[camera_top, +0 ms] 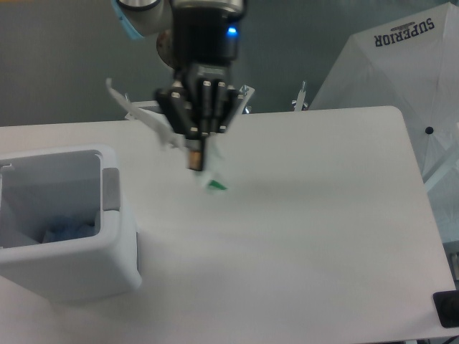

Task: Place the trash in the trash can
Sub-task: 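Lift the bag and carry it over the white bin, then lower the bag into the bin and open the gripper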

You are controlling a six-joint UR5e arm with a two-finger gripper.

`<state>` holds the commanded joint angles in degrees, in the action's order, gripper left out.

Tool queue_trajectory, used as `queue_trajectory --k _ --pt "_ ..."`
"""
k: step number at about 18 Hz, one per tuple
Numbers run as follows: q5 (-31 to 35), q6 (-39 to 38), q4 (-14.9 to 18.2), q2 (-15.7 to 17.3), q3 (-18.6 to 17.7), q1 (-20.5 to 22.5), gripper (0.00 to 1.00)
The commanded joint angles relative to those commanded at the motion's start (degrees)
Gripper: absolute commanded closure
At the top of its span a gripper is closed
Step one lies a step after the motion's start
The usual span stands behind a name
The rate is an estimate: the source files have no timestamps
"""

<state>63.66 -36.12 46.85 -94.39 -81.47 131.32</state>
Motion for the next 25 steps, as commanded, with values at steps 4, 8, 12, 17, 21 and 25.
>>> queue_trajectory --k 4,8,12,17,21,25 --pt "-4.15 -1.58 0.00 -1.93 -0.27 -3.96 1.00" --pt "-5.39 -1.58 -0.70 -4.30 0.44 -7.04 1.00" --pt "-5.39 -1.50 -2.11 -7.29 3.86 -8.36 1.00" --pt "-5.39 -1.23 -3.34 -10.98 6.59 -9.76 1.00" --pt "-5.30 -1.06 -3.43 -9.42 2.12 -10.64 1.00" --pt "-5.21 -0.88 -3.43 -8.18 -1.40 -10.73 1.00"
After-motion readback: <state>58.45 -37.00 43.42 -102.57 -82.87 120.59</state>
